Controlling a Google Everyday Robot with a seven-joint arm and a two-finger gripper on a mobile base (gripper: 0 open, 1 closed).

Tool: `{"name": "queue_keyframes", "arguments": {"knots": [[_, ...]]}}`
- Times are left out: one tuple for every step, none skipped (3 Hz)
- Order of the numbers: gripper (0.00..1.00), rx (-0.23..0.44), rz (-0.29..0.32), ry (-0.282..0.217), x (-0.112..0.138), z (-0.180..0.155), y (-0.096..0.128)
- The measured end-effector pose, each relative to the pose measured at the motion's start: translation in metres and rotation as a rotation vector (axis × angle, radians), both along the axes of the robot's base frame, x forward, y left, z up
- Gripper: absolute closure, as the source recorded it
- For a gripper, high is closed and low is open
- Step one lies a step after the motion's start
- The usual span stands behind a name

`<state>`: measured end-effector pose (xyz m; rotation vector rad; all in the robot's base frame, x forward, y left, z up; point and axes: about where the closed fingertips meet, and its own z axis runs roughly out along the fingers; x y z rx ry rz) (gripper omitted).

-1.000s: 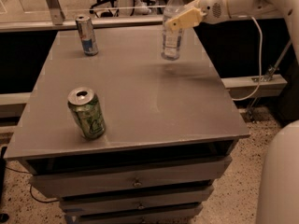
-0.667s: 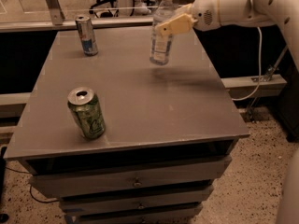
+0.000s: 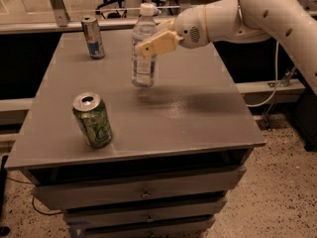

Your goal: Move blue plastic bottle near green can

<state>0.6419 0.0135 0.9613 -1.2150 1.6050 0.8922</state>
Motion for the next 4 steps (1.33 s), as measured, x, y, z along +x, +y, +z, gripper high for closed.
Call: {"name": "queue_keyframes", "arguments": {"knots": [[1.00, -0.021, 0.053, -0.016, -0.028, 0.009, 0.021], [1.00, -0.044, 0.097, -0.038, -0.050, 0.009, 0.034], [1.00, -0.051, 0.136, -0.060, -0.068, 0.001, 0.041], [1.00, -0.064, 0.169, -0.070, -0.080, -0.011, 0.045]]}}
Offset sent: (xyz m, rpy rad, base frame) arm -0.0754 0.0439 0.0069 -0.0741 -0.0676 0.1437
